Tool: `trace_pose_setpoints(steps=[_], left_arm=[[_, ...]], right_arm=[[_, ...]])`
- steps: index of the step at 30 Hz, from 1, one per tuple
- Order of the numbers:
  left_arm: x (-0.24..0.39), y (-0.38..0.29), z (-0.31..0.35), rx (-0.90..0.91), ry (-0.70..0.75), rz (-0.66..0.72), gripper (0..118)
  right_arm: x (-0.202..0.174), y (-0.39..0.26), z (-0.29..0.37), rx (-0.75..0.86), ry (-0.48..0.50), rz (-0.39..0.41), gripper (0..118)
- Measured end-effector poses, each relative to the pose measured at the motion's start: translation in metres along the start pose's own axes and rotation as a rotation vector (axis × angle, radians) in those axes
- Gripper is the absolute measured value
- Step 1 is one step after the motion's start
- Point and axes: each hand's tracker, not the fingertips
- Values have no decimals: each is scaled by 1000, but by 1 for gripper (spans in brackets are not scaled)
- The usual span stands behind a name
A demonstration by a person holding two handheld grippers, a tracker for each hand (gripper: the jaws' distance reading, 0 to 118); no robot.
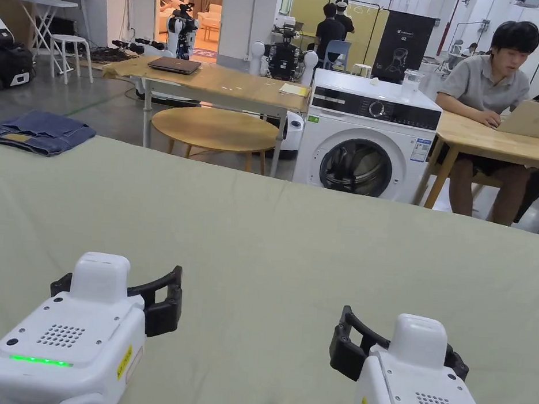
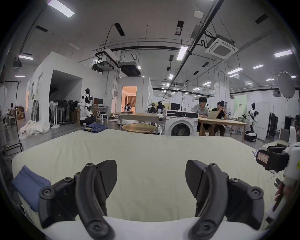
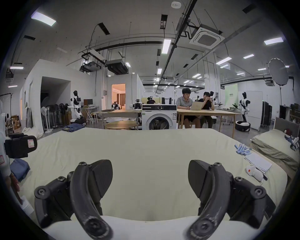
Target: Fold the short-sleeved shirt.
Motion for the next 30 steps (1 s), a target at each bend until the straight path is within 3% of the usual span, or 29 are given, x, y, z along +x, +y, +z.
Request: trace_pose_setpoints(steps=[8, 12, 15, 24, 30], left_arm=[[-1, -4, 3, 24, 1, -36, 88], [2, -3, 3, 42, 36, -37, 88], [-3, -1, 3, 76, -64, 14, 88], [5, -2, 3, 169, -42, -25, 88], [7, 2, -4, 83, -8, -52, 88]], right_arm=[[4, 6, -1, 3, 62, -75, 97], [-1, 7, -8, -12, -18, -30, 97], [-1, 3, -7, 11, -11, 4, 97], [-3, 6, -7, 20, 0, -64, 97], [-12, 12, -8, 16, -84, -64, 97]])
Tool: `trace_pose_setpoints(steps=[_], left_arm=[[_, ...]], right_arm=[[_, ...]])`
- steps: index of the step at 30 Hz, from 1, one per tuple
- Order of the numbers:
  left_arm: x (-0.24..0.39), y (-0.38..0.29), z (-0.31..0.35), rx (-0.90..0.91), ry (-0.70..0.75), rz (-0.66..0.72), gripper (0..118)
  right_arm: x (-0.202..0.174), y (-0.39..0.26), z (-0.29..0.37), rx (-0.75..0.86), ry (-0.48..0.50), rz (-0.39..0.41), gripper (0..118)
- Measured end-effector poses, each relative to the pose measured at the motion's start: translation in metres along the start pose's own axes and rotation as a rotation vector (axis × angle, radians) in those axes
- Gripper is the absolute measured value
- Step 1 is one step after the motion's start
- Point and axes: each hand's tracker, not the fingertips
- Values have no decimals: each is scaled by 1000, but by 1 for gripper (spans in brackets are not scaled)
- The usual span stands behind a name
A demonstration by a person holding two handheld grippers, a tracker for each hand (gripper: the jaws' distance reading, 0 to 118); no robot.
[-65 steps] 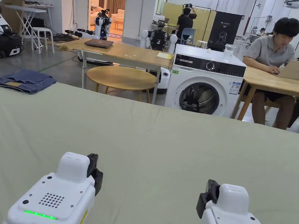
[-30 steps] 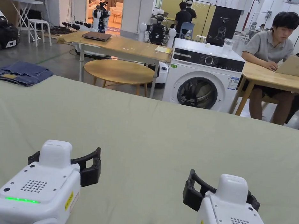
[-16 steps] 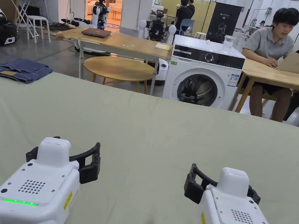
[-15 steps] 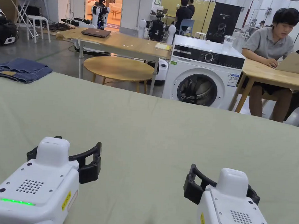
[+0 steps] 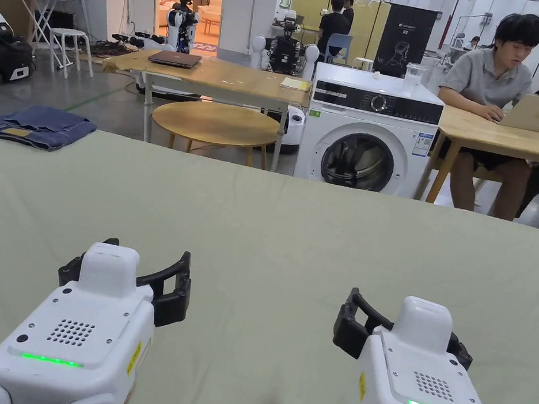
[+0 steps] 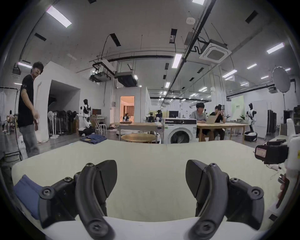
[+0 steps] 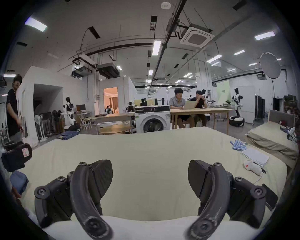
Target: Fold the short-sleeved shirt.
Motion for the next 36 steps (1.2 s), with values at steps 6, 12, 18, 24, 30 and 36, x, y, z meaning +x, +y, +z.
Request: trace_pose_setpoints(steps=[6, 12, 18, 24, 30, 36], left_arm=[[-4, 1, -1, -21, -3, 18, 88], [-9, 0, -1, -37, 4, 36, 88], [-9, -1, -3, -43, -2, 29, 88], [-6, -1, -3, -33, 5, 1, 88], [-3, 0, -3, -21, 10, -22, 88], [-4, -1, -6, -31, 19, -44, 88]], right_arm=[[0, 3, 1, -10, 37, -24, 97], [-6, 4, 0, -26, 17, -17, 97], [-4, 3, -3, -47, 38, -30, 97], [-1, 1, -6, -59, 28, -52, 97], [4, 2, -11, -73, 25, -60, 97], [4, 0, -14, -60, 10, -28, 97]])
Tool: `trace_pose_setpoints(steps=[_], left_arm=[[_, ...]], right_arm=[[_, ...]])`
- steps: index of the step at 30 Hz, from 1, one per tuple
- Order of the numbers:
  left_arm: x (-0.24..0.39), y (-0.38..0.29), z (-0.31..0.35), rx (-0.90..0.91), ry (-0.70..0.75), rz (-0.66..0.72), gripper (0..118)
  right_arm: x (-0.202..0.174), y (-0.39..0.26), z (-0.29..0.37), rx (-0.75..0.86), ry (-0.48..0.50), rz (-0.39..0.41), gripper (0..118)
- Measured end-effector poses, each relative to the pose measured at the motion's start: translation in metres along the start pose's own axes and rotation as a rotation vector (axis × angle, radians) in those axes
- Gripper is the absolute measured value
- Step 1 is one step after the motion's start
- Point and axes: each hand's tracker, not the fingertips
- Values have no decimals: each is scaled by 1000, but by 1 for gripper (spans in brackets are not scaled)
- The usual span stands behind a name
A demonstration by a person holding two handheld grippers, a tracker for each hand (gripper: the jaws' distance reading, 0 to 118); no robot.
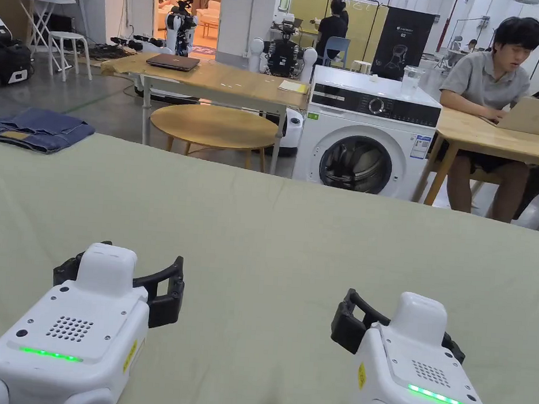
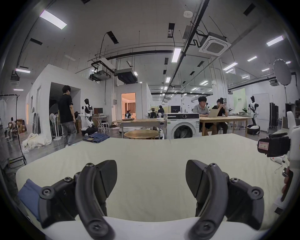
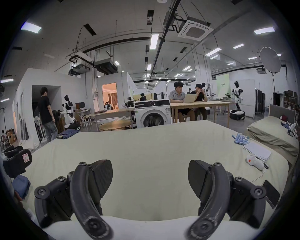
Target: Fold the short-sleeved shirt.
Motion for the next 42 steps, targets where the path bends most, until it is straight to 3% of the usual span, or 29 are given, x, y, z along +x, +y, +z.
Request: trace_pose_setpoints(steps=[12, 15, 18, 27, 31, 34, 38, 42], left_arm=[[-3, -4, -4, -30, -16, -6, 88], [-3, -5, -4, -33, -19, -6, 88], [-4, -5, -5, -35, -23, -2, 88], [-6, -3, -5, -32, -22, 4, 88], [-8, -3, -7, -33, -13, 5, 88], [-9, -3, -7, -34, -13, 10, 88], [-11, -4, -9, -29, -9, 9, 88], [-11, -4, -11, -27, -5, 5, 88]], right_arm=[[-4, -11, -4, 30, -87, 97, 97], [-3, -8, -4, 3, -79, 99, 97], [4, -4, -4, -26, 22, 46, 97], [1, -5, -9, -29, 44, 72, 97], [-5, -9, -7, 40, -31, 141, 97], [-4, -10, -6, 64, -32, 124, 97], [9, -9, -10, 46, 68, 68, 97], [10, -11, -14, 65, 17, 56, 97]])
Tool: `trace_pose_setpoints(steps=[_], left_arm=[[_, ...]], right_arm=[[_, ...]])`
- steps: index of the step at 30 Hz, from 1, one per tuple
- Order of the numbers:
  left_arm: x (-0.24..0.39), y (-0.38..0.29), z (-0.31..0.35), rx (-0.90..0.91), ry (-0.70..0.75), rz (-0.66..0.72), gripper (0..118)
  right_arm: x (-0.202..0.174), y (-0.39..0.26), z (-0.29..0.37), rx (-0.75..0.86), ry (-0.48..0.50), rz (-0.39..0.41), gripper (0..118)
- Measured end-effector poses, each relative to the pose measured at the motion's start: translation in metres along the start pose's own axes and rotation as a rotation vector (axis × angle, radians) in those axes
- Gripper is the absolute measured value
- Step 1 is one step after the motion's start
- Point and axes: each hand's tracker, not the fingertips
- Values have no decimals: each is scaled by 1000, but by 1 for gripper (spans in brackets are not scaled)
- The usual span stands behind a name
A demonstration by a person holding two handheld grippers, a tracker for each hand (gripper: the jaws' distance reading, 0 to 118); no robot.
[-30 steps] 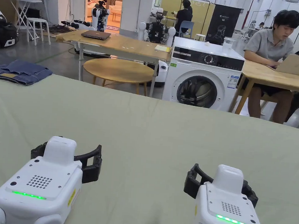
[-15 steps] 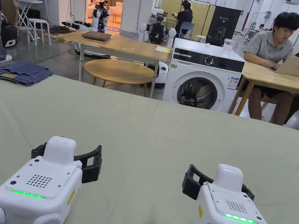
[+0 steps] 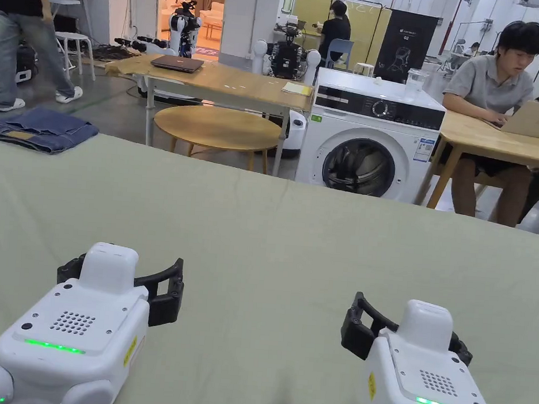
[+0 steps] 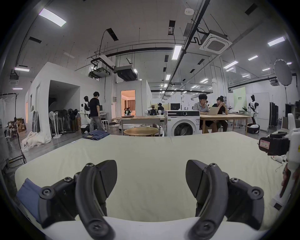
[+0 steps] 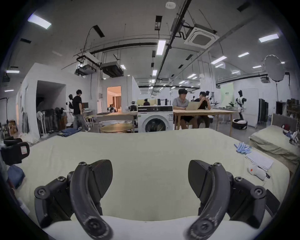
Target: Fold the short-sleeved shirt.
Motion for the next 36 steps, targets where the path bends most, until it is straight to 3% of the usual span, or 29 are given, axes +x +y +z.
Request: trace_pose_setpoints(steps=[15, 22, 29, 36], left_arm=[[-1, -1, -5, -4, -5, 0, 88], [-3, 1, -2, -8, -32, 14, 88], [-4, 3, 2, -7, -128, 42, 88], [1, 8, 0, -14, -94, 73, 88]], right_arm=[[-5, -1, -3, 15, -6, 15, 97], [-5, 7, -2, -34, 0, -32, 97], [-14, 17, -2, -69, -123, -50, 98], [-13, 15, -2, -88, -89, -48, 98]])
